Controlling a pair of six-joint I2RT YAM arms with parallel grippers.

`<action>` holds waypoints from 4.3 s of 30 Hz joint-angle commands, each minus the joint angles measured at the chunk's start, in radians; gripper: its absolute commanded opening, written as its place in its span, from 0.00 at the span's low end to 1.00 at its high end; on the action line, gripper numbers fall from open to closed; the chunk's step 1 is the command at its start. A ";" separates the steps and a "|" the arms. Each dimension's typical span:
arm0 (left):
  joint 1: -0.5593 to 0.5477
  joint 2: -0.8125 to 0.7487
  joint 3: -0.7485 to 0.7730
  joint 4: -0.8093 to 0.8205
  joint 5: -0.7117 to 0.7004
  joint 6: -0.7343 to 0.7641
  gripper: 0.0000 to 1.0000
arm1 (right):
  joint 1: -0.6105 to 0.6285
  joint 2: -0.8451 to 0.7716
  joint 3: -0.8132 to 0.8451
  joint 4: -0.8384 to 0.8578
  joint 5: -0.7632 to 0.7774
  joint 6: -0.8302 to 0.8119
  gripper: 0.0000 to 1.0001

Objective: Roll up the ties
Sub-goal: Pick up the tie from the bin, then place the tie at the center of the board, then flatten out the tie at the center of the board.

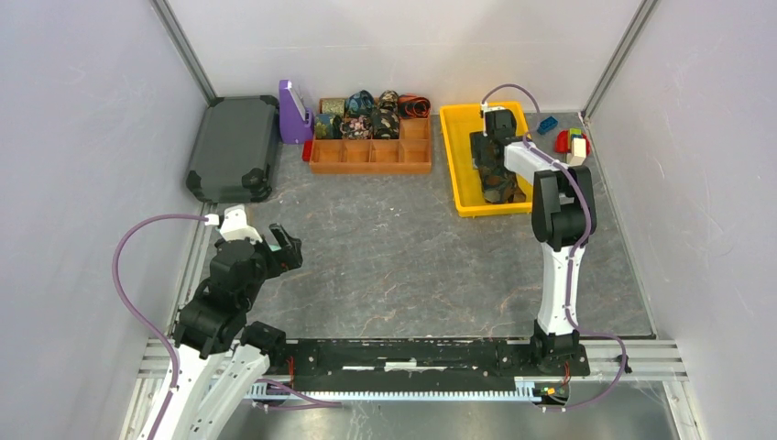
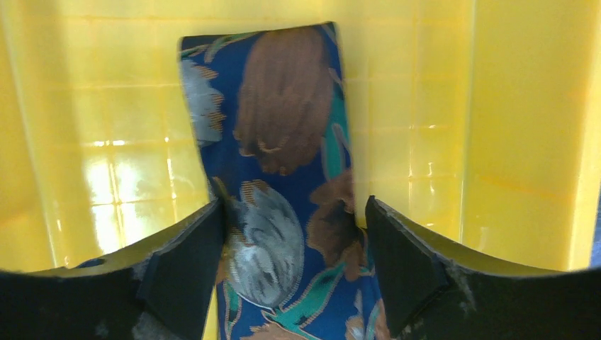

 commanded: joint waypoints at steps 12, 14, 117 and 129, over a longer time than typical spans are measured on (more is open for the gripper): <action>0.001 -0.011 -0.005 0.034 -0.007 0.048 1.00 | -0.024 -0.021 0.018 0.060 -0.209 -0.015 0.00; 0.002 -0.011 -0.005 0.033 -0.008 0.049 1.00 | -0.025 -0.061 0.009 0.070 -0.257 -0.010 0.00; -0.503 0.459 -0.088 0.117 0.053 -0.414 0.85 | 0.576 -1.013 -0.892 -0.734 0.618 1.762 0.00; -0.613 0.426 -0.275 0.310 0.059 -0.544 0.74 | 0.540 -1.060 -1.028 -0.707 0.636 1.794 0.16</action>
